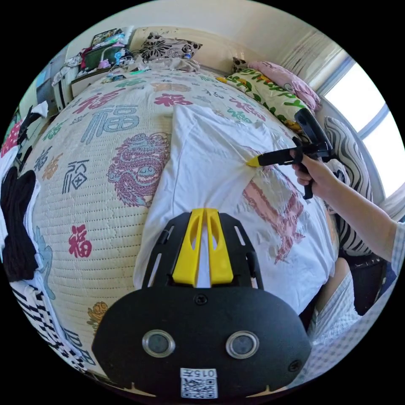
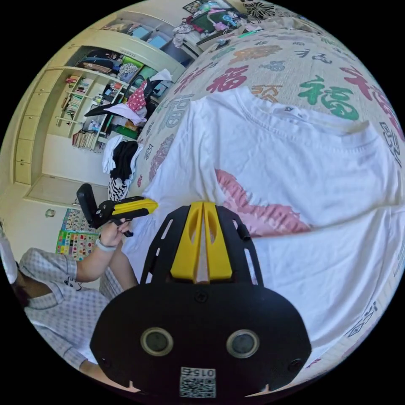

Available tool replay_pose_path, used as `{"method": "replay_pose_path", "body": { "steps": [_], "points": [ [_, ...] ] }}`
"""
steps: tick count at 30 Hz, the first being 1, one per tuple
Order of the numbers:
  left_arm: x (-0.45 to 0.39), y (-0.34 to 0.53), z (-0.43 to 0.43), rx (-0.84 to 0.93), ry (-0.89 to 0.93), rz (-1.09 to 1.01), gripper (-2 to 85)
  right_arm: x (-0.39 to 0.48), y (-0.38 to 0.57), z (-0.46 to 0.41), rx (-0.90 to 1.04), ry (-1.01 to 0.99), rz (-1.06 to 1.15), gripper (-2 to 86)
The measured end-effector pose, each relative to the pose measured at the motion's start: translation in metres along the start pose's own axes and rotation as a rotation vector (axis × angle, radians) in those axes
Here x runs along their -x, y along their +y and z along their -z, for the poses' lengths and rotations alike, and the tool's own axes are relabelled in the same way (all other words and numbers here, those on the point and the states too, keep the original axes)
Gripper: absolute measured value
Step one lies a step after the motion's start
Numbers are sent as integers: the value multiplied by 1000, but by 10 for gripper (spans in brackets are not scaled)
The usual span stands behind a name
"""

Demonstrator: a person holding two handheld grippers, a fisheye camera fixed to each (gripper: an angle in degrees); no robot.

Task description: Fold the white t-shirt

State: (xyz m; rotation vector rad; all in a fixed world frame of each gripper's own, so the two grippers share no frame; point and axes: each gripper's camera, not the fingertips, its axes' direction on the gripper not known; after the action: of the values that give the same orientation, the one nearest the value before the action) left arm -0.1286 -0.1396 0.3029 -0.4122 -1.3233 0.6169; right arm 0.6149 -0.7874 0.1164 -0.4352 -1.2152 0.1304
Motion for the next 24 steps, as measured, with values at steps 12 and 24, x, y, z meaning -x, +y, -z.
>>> {"method": "replay_pose_path", "body": {
  "steps": [12,24],
  "points": [
    [15,-182,13,-150,65,-254,89,-50,32,175,-160,346,16,133],
    [-8,-237,-88,200,8,-316,9,-50,23,173,76,383,11,11]
  ]
}}
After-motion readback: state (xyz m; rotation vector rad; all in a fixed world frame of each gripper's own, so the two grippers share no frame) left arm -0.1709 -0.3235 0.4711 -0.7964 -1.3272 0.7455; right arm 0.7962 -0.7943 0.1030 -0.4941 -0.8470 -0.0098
